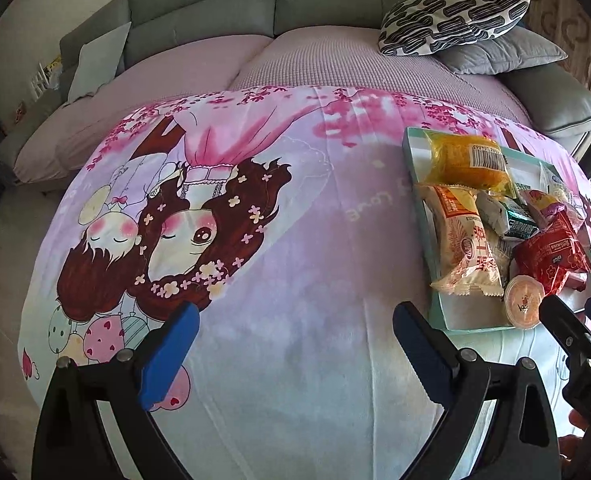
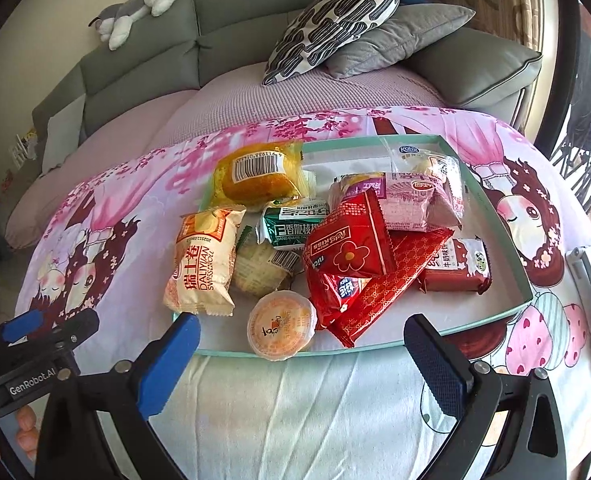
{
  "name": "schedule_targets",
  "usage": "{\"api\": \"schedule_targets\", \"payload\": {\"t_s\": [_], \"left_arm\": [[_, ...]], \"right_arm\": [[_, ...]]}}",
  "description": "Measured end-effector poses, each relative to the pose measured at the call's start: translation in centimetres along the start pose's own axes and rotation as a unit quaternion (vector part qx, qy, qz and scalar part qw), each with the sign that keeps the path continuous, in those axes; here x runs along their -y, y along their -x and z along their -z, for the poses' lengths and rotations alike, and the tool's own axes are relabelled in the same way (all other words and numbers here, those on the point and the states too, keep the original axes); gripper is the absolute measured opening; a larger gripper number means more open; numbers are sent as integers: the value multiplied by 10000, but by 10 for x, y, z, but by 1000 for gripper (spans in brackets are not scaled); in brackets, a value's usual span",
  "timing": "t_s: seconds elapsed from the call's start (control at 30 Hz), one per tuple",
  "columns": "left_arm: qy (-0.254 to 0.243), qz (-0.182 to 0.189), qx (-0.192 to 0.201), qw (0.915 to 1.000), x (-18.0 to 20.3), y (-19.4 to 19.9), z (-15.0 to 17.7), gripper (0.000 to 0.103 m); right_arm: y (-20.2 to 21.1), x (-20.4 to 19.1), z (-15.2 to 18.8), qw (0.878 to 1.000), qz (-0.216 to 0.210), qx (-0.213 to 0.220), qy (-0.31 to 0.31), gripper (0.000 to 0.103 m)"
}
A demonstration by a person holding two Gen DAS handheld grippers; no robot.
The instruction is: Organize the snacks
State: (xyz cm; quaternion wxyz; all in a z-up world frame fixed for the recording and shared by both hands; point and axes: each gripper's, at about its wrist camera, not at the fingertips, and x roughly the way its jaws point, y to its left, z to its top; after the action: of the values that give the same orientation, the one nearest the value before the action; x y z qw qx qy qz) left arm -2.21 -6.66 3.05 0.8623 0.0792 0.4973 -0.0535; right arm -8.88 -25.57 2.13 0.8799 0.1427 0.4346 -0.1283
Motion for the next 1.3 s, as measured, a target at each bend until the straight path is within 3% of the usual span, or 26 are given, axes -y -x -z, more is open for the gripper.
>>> {"api": "schedule_targets", "payload": {"t_s": [1.3], "left_arm": [[-38, -135, -73, 9999, 5, -6, 0, 98]], "right_arm": [[-7, 4, 2, 9997, 180, -167, 4, 103]]}}
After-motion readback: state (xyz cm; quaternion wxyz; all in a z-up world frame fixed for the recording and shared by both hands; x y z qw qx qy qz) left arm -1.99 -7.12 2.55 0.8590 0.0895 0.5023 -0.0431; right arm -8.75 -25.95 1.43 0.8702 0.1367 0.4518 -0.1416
